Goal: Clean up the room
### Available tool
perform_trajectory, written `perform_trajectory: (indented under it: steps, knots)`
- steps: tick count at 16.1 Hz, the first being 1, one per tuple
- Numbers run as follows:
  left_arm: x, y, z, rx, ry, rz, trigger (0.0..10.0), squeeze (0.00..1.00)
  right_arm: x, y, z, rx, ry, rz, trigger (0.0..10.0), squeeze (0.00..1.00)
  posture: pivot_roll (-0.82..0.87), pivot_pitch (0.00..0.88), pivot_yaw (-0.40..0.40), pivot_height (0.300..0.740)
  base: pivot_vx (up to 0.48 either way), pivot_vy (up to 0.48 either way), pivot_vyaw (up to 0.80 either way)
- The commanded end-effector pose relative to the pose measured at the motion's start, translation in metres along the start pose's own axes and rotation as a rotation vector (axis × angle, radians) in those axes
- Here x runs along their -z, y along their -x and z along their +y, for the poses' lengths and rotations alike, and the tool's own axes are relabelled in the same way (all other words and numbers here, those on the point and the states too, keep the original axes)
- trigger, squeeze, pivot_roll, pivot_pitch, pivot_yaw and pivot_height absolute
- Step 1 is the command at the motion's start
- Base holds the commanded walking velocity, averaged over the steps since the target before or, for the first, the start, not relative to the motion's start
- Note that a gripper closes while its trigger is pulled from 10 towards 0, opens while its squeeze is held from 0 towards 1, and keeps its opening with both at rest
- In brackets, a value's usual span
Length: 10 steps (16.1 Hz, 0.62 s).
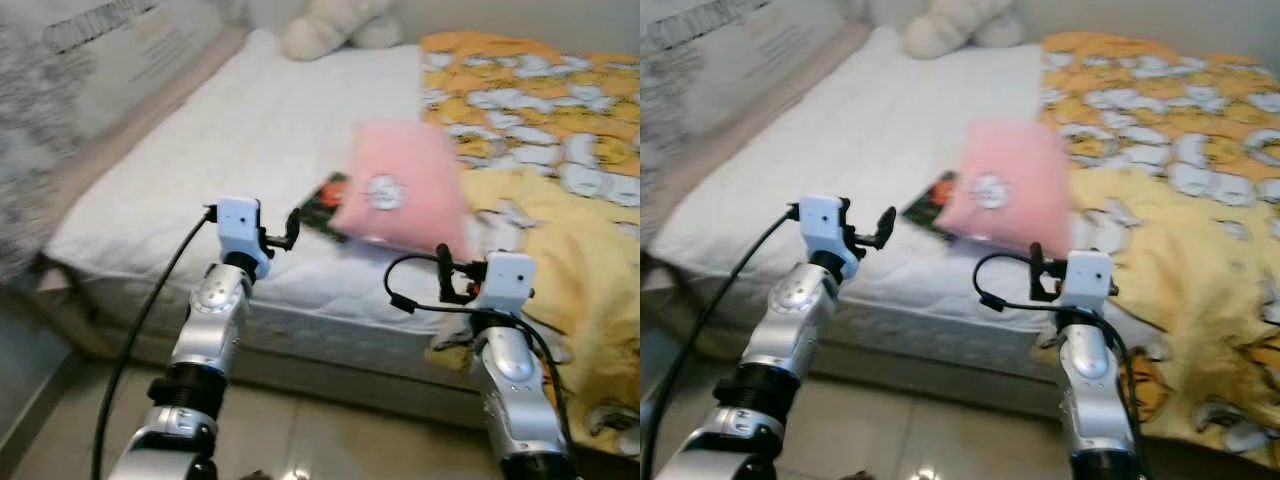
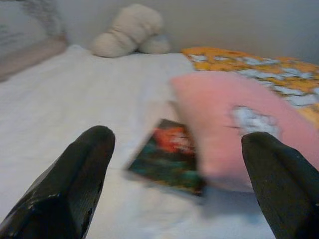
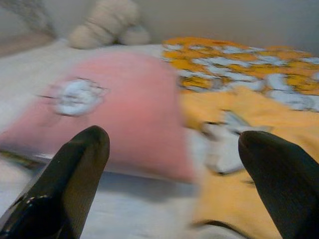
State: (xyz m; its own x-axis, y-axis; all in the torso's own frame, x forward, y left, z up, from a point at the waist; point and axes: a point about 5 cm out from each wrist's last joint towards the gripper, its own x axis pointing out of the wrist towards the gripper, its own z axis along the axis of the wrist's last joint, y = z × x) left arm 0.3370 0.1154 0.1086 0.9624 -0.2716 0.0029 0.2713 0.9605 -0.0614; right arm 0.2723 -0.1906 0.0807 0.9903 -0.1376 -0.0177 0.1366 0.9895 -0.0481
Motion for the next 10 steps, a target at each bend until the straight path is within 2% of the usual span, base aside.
perform_trajectory:
  steps: [1, 3, 6, 7, 8, 10]
  knots:
    - [0.003, 0.0, -0.004, 0.015, -0.017, 0.01, 10.0, 0.0, -0.008, -0.001, -0.006, 0.017, 0.002, -0.039, 10.0, 0.0, 0.03, 0.0, 0.022, 0.74, 0.326, -0.345, 0.0]
    - [0.005, 0.001, -0.006, 0.031, -0.02, 0.018, 10.0, 0.0, -0.008, 0.003, -0.013, 0.036, 0.0, -0.044, 10.0, 0.0, 0.02, 0.0, 0.03, 0.74, 0.326, -0.349, 0.0]
    - [0.005, 0.001, -0.012, 0.053, -0.046, 0.012, 10.0, 0.0, -0.005, 0.007, -0.011, 0.028, 0.002, -0.029, 10.0, 0.0, 0.01, 0.0, 0.033, 0.74, 0.326, -0.349, 0.0]
    - [0.008, 0.0, -0.011, 0.036, -0.07, 0.033, 10.0, 0.0, -0.005, 0.007, -0.01, 0.025, 0.0, -0.026, 10.0, 0.0, 0.01, 0.0, 0.033, 0.74, 0.0, 0.0, 0.0]
    - [0.008, 0.001, -0.009, 0.023, -0.054, 0.034, 10.0, 0.0, -0.005, 0.007, -0.009, 0.024, -0.001, -0.023, 10.0, 0.0, 0.01, 0.0, 0.035, 0.74, 0.0, 0.0, 0.0]
    - [0.006, 0.001, 0.001, -0.018, -0.016, 0.024, 10.0, 0.0, -0.004, 0.007, -0.008, 0.019, -0.005, -0.018, 10.0, 0.0, 0.01, 0.0, 0.037, 0.74, 0.364, 0.0, 0.0]
